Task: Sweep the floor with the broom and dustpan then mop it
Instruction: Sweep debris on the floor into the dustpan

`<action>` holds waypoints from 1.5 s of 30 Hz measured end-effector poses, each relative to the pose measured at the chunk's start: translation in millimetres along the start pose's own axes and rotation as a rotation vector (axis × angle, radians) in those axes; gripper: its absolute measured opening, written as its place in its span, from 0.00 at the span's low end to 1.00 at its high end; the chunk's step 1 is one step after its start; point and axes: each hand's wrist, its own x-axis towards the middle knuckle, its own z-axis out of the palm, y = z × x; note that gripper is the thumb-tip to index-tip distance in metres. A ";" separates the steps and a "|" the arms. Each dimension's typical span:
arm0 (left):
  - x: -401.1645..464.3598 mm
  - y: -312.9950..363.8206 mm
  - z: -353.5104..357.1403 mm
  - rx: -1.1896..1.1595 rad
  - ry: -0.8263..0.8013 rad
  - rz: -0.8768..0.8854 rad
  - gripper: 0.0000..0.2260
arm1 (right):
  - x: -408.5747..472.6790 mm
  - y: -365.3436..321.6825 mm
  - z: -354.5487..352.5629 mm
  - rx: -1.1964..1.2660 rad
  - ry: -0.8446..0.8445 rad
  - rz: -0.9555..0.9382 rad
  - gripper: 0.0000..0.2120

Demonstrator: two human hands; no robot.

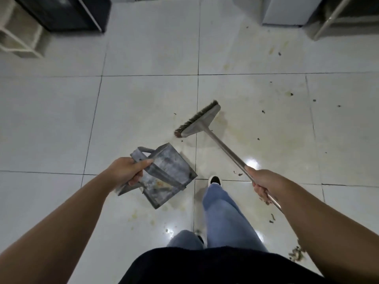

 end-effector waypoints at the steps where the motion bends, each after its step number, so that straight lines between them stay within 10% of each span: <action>1: 11.4 2.6 -10.0 0.022 0.010 -0.008 0.22 | 7.1 -22.3 -1.7 -0.019 0.005 -0.011 0.28; 22: 207.5 -56.5 -137.4 -0.091 0.018 -0.211 0.25 | 125.2 -352.9 151.5 -0.392 -0.082 -0.005 0.27; 34: 230.7 -30.2 -153.6 0.014 -0.117 -0.191 0.22 | 123.7 -173.0 63.2 -0.540 0.036 0.404 0.32; 45: 224.4 15.8 -126.0 0.130 -0.156 -0.135 0.19 | 85.5 -137.3 33.6 -0.446 0.248 0.226 0.31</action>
